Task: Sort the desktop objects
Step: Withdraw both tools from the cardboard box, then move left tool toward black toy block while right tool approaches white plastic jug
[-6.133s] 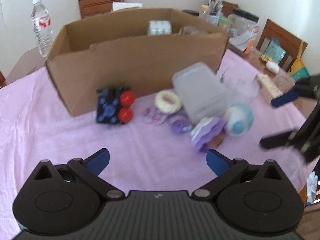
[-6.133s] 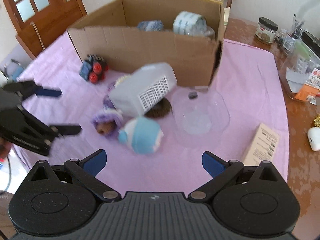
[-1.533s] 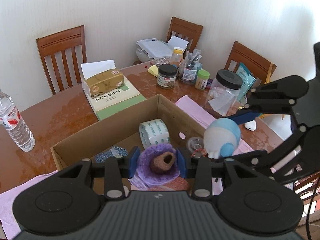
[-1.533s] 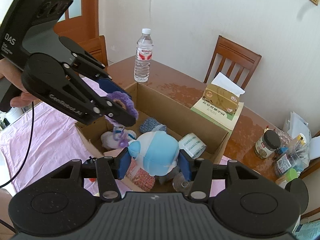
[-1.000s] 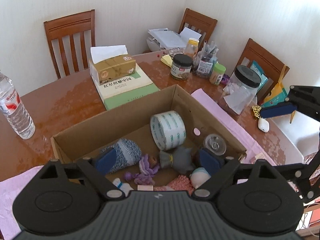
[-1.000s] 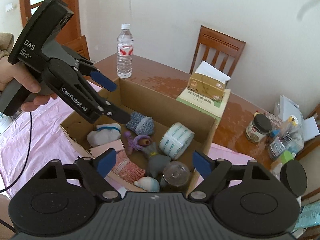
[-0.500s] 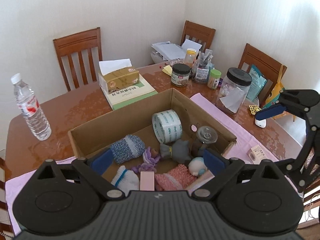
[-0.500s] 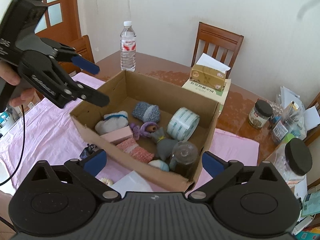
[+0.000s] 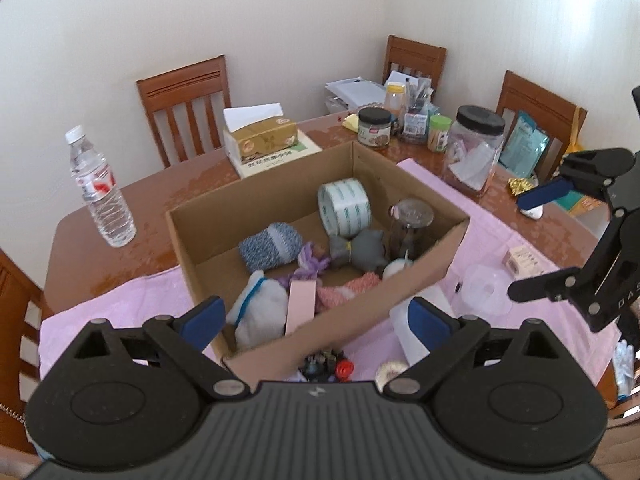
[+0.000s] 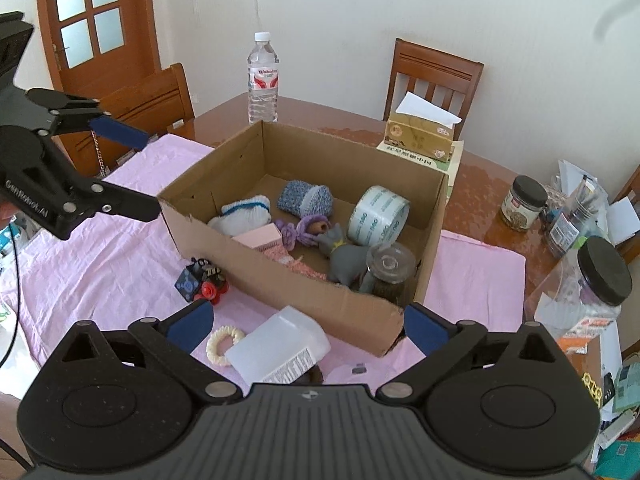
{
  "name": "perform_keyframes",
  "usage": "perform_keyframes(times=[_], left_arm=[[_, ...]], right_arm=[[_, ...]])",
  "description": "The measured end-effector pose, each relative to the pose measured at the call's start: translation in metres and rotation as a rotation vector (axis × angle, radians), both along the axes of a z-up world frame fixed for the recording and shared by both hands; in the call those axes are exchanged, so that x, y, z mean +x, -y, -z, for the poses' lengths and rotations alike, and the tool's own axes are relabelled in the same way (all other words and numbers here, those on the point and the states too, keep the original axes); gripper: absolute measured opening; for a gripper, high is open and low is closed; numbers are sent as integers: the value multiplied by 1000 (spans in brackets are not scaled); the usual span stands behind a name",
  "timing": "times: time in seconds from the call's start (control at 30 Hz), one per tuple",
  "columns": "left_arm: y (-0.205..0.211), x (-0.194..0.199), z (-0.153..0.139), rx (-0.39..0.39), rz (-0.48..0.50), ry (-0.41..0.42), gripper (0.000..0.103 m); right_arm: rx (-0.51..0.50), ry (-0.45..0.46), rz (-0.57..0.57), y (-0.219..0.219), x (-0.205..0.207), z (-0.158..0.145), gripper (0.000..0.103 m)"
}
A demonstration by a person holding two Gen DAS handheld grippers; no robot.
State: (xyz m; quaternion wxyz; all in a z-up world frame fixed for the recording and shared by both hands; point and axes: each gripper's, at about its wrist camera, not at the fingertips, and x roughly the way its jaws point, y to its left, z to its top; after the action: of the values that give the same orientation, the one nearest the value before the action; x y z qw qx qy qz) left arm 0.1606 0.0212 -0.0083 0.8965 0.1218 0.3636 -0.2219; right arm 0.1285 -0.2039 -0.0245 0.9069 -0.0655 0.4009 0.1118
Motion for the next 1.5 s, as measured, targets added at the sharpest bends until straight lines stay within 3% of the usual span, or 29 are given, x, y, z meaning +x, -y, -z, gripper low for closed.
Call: perform_keyframes(times=[0.4, 0.87, 1.5], left_arm=[[-6, -18, 38, -91, -128, -74, 98], [14, -27, 81, -7, -198, -64, 98], [38, 0, 120, 69, -227, -77, 98]], right_arm=[[-2, -3, 83, 0, -34, 27, 103], [-29, -42, 179, 5, -58, 59, 103], [-36, -128, 221, 18, -39, 88, 103]])
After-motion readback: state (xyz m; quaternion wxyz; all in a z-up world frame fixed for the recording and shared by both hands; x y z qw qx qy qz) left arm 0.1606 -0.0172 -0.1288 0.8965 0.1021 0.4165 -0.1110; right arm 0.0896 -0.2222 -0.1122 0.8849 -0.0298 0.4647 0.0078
